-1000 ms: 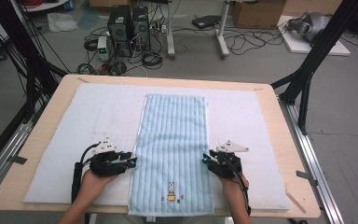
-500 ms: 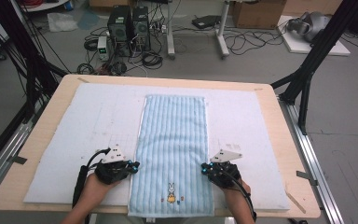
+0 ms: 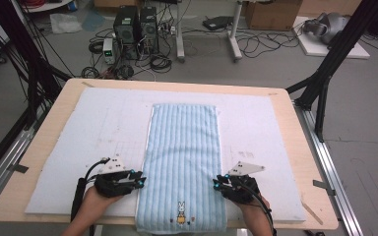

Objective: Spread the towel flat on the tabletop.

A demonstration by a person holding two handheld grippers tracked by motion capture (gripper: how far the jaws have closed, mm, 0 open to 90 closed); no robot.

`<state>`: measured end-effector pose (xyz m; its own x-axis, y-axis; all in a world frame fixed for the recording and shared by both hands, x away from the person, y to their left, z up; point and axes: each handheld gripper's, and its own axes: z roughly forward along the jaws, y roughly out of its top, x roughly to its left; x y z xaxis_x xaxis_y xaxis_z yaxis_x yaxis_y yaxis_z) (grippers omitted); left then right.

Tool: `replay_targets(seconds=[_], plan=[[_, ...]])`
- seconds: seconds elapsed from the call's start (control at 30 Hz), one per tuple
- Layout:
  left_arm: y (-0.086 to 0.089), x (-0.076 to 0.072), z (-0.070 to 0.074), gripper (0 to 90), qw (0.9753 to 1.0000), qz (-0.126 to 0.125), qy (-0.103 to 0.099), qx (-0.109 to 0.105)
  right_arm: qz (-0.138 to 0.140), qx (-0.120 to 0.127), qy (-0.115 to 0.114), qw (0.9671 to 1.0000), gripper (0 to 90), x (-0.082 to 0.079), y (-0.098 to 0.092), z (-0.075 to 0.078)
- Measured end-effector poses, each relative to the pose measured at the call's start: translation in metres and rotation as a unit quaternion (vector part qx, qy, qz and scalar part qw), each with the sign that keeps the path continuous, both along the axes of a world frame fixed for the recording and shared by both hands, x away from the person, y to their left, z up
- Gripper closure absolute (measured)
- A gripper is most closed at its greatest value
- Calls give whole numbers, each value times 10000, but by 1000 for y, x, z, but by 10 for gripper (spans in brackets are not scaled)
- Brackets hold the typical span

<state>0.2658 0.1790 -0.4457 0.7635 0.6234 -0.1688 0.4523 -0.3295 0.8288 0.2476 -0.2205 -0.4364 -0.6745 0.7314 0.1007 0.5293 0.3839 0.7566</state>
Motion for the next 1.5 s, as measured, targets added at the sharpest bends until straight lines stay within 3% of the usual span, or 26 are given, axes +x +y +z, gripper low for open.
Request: replay_targets(seconds=[0.1,0.23,0.4,0.5,0.63,0.77,0.83,0.93,1.17,1.5], plan=[[7,11,6,544,9987,243,-204,-394,-326,275,-173,9989,586,7,-3,4],[21,29,13,454,9937,515,-597,-792,-649,307,-394,9966,489,14,-8,8],[31,47,19,393,9888,848,-718,-994,-937,320,-576,9934,349,23,-18,16],[33,56,21,301,9855,1055,-735,-1107,-1126,353,-652,9909,266,31,-24,21],[34,65,25,208,9850,1083,-763,-1102,-1240,204,-771,9891,183,45,-28,24],[36,70,26,207,9845,1039,-854,-1128,-1193,-115,-916,9886,117,55,-29,26],[37,73,27,216,9858,1008,-887,-1012,-1154,-182,-976,9883,116,58,-31,27],[40,76,28,216,9839,1060,-940,-1093,-1041,-265,-954,9896,112,63,-35,28],[35,79,26,225,9863,909,-905,-1039,-1006,-127,-827,9914,111,66,-41,27],[37,80,26,227,9862,983,-869,-1006,-964,-121,-761,9924,111,65,-40,25]])
